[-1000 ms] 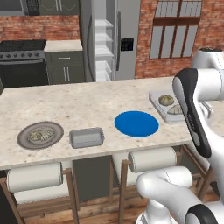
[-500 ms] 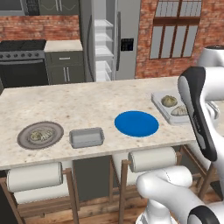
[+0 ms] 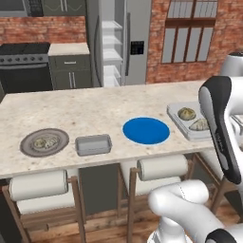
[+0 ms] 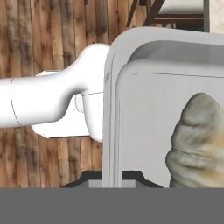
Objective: Place two dumplings into each of the tupperware containers and then place the containers in the fridge.
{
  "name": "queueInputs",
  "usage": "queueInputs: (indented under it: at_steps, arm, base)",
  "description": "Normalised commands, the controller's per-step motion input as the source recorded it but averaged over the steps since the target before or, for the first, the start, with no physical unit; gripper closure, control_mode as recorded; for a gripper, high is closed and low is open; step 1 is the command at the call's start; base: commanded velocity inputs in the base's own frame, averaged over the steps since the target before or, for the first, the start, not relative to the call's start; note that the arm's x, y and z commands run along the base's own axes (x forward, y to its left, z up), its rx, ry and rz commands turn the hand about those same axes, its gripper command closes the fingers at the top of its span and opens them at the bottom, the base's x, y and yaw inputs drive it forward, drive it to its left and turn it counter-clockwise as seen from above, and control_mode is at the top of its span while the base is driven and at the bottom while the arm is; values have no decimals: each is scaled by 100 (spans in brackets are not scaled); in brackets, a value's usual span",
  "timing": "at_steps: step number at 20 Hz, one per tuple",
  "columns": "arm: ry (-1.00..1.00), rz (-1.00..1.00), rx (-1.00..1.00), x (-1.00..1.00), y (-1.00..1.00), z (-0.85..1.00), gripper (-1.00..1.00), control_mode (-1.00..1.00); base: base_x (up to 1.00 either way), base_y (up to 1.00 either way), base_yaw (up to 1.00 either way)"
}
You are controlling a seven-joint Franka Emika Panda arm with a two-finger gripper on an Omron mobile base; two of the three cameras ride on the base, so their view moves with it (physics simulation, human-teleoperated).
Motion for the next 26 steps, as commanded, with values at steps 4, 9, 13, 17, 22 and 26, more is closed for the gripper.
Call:
queueInputs:
  at_steps: [4, 9, 13, 17, 22, 26]
  arm:
    - [0, 0, 0, 0, 0, 0, 100, 100]
    - [0, 0, 0, 0, 0, 0, 100, 100]
    - [0, 0, 0, 0, 0, 0, 100, 100]
    - [0, 0, 0, 0, 0, 0, 100, 100]
    - [0, 0, 0, 0, 0, 0, 100, 100]
    - [0, 0, 0, 0, 0, 0, 100, 100]
  base:
    - [-28, -33, 1]
    - [-29, -100, 0]
    - [-39, -100, 0]
    - [-26, -100, 0]
    - [0, -100, 0]
    - [0, -100, 0]
